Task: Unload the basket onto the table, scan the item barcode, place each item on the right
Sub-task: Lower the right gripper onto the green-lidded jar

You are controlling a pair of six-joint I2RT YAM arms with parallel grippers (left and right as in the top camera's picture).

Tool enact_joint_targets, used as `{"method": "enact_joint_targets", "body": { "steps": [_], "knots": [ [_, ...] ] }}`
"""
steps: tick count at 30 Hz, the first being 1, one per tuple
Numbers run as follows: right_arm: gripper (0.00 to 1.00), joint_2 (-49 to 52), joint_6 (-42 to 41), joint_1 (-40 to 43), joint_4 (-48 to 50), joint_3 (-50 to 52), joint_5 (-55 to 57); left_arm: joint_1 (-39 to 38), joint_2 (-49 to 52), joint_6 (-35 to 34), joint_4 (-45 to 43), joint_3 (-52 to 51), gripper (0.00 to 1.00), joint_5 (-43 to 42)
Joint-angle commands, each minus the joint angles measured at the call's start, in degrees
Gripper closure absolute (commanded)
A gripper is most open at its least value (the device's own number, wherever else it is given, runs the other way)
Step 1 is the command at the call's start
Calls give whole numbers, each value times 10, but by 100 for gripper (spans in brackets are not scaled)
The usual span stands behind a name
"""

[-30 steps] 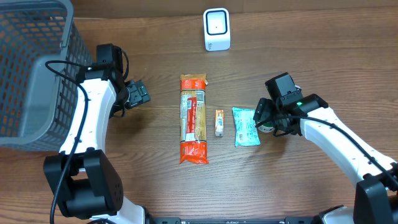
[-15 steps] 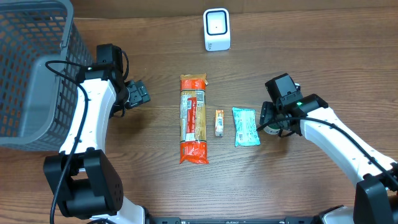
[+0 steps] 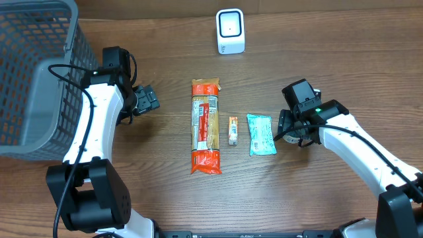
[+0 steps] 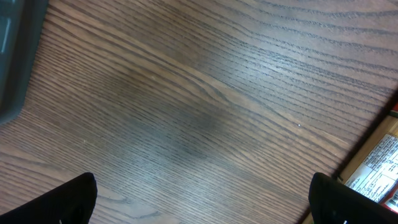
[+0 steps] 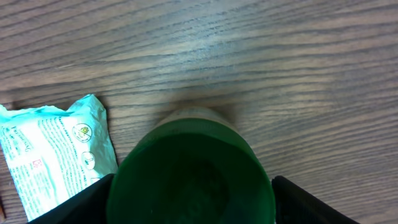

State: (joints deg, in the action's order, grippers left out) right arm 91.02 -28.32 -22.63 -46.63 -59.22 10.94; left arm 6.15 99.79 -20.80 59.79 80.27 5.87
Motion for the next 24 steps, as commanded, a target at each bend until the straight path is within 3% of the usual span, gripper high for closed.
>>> {"method": "enact_joint_targets", "body": {
  "steps": [1,7,11,15,20,24],
  "knots": [
    [24,-3,-18,-2,-6,6,4,2,-1,7,-1,4,0,5],
    [37,-3,-19,-2,-5,12,-27,2,-1,7,-1,4,0,5],
    [37,-3,-14,-2,-1,12,-14,2,-1,7,-1,4,0,5],
    [39,-3,68,-2,13,12,-5,2,-1,7,-1,5,0,5],
    [33,-3,187,-2,31,12,-5,2,-1,7,-1,5,0,5],
    [29,-3,209,-2,59,12,-5,2,-1,7,-1,5,0,5]
  ]
}}
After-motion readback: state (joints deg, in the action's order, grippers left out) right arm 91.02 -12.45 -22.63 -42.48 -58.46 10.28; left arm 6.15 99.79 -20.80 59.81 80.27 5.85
